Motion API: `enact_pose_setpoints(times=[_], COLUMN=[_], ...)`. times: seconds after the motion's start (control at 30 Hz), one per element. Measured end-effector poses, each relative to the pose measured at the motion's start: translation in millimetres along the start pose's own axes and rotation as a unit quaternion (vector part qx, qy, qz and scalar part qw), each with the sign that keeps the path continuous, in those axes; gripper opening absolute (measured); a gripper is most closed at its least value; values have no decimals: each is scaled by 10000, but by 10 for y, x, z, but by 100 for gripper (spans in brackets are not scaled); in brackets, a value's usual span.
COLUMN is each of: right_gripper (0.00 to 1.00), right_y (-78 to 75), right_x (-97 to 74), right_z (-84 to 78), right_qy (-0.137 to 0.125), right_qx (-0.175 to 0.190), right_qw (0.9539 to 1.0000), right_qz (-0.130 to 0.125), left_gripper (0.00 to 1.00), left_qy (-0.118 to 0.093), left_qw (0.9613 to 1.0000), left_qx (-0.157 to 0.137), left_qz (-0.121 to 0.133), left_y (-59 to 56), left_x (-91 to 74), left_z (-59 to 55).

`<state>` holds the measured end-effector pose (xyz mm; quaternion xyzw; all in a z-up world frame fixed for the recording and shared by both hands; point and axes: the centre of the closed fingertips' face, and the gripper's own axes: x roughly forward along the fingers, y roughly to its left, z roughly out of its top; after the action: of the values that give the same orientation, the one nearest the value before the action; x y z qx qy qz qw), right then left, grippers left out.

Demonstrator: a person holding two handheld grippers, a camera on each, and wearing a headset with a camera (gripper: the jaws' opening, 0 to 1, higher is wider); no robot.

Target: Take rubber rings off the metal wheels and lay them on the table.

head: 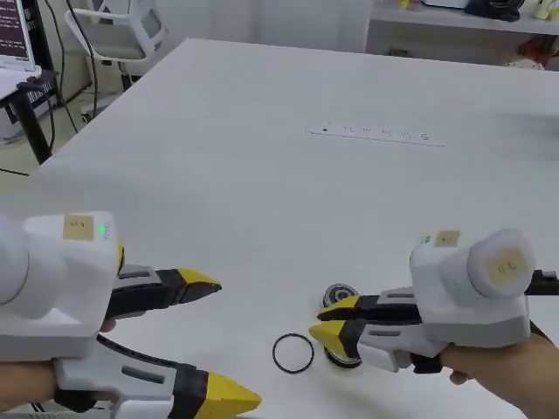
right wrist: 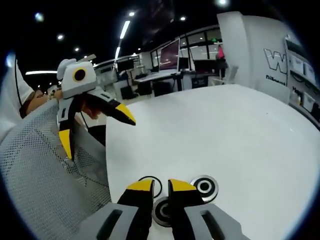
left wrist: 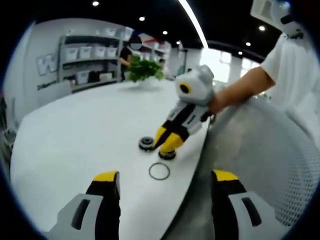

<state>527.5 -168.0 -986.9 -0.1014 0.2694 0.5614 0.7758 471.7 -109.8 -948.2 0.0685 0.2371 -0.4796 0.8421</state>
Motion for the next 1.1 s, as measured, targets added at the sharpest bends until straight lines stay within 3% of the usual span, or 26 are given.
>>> enact_pose_setpoints(times=[0.2,0.47,0.57,0.77,1.1], right_gripper=[9,14,14,17,20], right_y=[-123,-213,-235,-257,-261], right_x=[-159,-339,-391,-475,-506], right_z=[89,171,120,-5,-227], right_qy=[-115,-259,-163,-34,203], right_qx=[196,107,-22,51,352], right_qw=[9997,9994,9997,10000,9990], right_qz=[-65,-187,-190,-47,158], left_gripper=[76,77,78,77,76], left_qy=[47,-65,0,-274,-328], left_qw=[9999,9994,9991,9983,9939], left_qx=[44,108,226,263,872], left_qz=[-143,-327,-368,-437,-589], left_y=[-47,-106,-110,-104,-59], left_x=[21,30,25,-8,100], left_z=[-6,66,80,360,788])
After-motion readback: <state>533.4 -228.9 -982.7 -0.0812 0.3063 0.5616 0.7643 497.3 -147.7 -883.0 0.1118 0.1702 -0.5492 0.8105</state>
